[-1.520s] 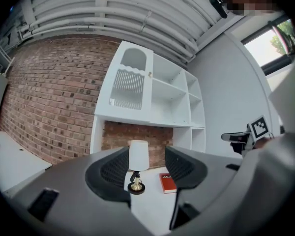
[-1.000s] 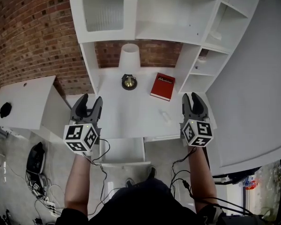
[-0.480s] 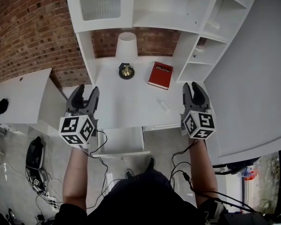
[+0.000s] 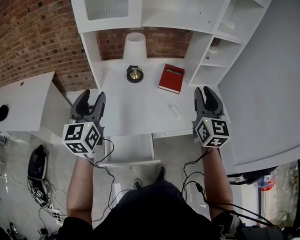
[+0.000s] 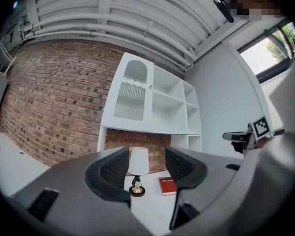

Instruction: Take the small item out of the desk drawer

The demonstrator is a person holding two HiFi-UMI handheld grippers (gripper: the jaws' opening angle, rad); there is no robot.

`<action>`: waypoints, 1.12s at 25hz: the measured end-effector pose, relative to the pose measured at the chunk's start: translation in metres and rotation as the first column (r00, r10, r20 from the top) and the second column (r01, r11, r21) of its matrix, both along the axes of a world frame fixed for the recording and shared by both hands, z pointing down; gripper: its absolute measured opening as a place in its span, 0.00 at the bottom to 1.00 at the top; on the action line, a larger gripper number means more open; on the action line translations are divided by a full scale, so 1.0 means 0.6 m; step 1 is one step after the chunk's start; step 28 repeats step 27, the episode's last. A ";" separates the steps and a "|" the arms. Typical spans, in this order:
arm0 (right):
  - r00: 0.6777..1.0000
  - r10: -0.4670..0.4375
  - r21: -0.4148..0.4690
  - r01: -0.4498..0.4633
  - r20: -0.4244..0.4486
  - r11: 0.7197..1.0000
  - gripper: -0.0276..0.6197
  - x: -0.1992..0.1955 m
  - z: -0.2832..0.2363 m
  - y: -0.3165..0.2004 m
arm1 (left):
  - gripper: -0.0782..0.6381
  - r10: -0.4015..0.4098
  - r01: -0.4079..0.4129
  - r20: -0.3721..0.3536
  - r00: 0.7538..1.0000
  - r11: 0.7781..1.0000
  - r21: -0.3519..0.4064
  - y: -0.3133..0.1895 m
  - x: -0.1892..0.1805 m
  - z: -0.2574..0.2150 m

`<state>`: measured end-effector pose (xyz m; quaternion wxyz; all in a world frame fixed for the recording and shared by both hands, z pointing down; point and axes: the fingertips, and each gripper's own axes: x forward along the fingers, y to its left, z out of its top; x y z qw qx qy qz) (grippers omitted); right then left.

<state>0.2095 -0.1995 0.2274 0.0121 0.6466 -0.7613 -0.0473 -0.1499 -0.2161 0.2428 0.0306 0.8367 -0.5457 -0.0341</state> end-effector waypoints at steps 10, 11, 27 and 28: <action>1.000 -0.015 -0.017 0.015 -0.002 1.000 0.20 -0.004 0.013 -0.002 | 0.43 -0.002 0.002 0.001 1.000 1.000 -0.024 -0.001 0.001 0.017; 1.000 -0.015 -0.018 0.015 -0.001 1.000 0.20 -0.003 0.015 -0.003 | 0.43 -0.001 0.001 0.000 1.000 1.000 -0.028 -0.001 0.003 0.020; 0.999 -0.032 -0.044 0.032 -0.002 0.998 0.20 0.041 0.045 -0.046 | 0.43 0.010 -0.010 -0.008 1.000 0.998 -0.060 -0.046 0.066 0.052; 0.999 -0.032 -0.044 0.032 -0.002 0.998 0.20 0.041 0.045 -0.046 | 0.43 0.010 -0.010 -0.008 1.000 0.998 -0.060 -0.046 0.066 0.052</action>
